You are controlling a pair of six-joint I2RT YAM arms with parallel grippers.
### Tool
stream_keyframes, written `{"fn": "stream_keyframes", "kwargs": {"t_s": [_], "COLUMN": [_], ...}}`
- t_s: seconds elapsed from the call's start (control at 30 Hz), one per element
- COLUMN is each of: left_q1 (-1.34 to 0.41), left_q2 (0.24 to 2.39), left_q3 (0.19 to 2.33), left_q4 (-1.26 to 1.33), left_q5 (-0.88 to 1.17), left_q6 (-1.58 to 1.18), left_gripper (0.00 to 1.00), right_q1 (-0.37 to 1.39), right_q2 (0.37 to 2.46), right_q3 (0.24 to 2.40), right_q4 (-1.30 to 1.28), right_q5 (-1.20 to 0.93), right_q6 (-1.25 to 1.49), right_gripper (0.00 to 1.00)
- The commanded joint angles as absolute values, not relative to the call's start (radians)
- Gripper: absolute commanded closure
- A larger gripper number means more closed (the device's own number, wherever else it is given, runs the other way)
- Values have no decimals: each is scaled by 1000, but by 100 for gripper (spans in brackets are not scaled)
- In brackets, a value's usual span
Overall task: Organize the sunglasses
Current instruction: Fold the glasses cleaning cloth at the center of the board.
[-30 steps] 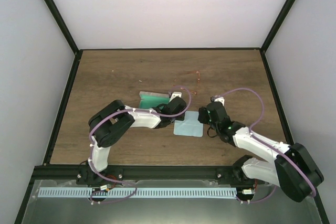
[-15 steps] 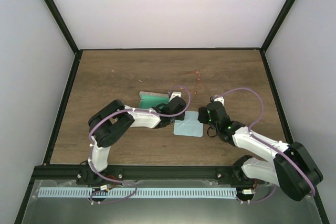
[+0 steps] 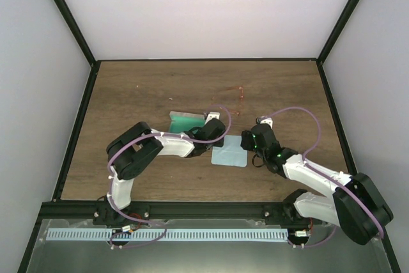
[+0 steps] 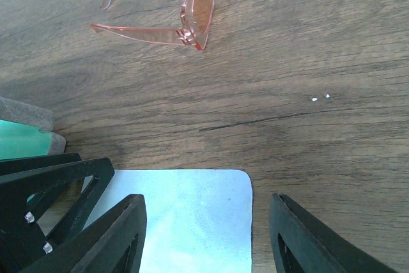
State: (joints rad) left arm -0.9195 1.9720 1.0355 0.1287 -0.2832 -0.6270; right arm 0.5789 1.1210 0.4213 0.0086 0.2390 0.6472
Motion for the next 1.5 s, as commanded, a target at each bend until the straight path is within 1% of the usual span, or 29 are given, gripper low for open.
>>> {"fn": "stream_keyframes", "kwargs": {"t_s": [0.0,0.37,0.5,0.67,1.07,1.17,1.23,1.3,1.4,1.47], "left_q1": [-915,-924,-931,-932,-937,-938,-940,-943,-946,-947], "left_q2": [1976,1982,1970,1949,1995,2003,2004,2005,2012,2017], "left_q3": [998,985,980,959,991,994,997,999,1008,1013], "left_q4": [62,79,66,70,64,71,64,51,32,25], "left_q5": [-253,-228,-241,-253,-241,-235,-242,-261,-283,-287], "left_q6": [-627,-632,-632,-634,-628,-622,-616,-611,-607,-607], "left_gripper": [54,55,58,58,59,62,68,71,76,77], "right_q1": [573,571,570,568,568,568,568,568,567,566], "right_q2": [1121,1141,1134,1134,1139,1140,1146,1154,1165,1170], "right_q3": [431,424,424,422,419,420,422,424,426,427], "right_q4": [18,37,32,34,38,41,44,46,50,51], "right_q5": [248,238,245,244,242,241,239,238,239,239], "right_q6": [641,638,637,637,636,633,631,629,629,628], "right_gripper": [45,45,45,45,45,45,45,45,45,45]}}
